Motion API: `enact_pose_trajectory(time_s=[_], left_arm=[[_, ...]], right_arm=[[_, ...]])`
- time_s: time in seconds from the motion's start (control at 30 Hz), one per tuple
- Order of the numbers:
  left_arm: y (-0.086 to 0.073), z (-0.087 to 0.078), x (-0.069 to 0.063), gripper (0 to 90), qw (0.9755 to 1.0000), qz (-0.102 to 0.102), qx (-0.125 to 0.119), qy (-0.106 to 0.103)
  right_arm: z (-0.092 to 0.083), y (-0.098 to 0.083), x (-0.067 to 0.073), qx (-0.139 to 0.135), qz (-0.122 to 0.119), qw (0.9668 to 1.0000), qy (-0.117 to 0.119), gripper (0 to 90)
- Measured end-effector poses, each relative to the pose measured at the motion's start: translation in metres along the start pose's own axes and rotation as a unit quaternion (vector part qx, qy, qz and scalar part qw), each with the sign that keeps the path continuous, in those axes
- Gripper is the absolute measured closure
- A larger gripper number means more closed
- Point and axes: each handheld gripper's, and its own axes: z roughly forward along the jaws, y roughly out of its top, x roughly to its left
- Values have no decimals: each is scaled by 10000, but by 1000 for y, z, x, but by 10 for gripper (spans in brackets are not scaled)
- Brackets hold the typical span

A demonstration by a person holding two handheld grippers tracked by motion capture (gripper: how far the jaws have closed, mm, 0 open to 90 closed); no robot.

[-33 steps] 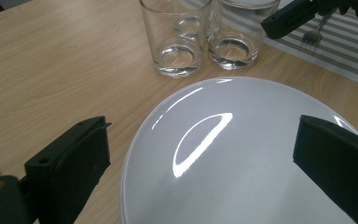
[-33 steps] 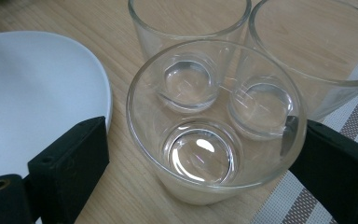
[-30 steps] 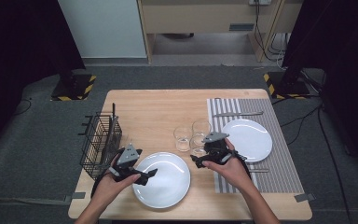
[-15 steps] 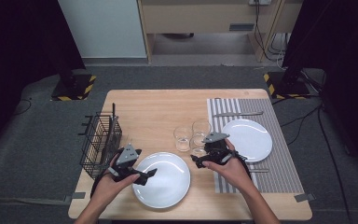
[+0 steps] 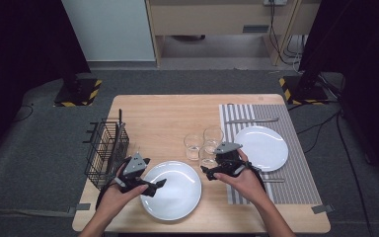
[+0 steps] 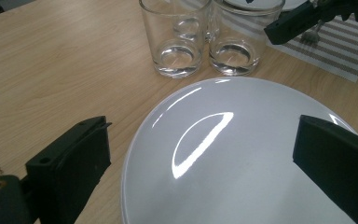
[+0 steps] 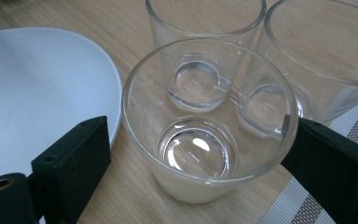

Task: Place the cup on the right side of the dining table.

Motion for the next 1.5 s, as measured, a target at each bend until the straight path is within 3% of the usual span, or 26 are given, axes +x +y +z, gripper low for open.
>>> enact_pose_trajectory(time_s=[0.27,0.57,0.8,1.0,1.5], left_arm=[[-1,0,0,33,10000,12,13,-19],[0,1,-2,37,10000,24,10,-43],[0,1,-3,37,10000,42,7,-56],[-1,0,-2,37,10000,30,14,-41],[-2,0,-2,37,10000,24,32,-58]], right_arm=[[10,2,-1,-13,29,10000,8,121],[7,-1,7,5,-43,10000,77,122],[15,1,7,-38,32,9999,-105,114],[21,2,10,-14,19,9998,-206,176],[13,-3,13,25,-18,9998,-207,191]])
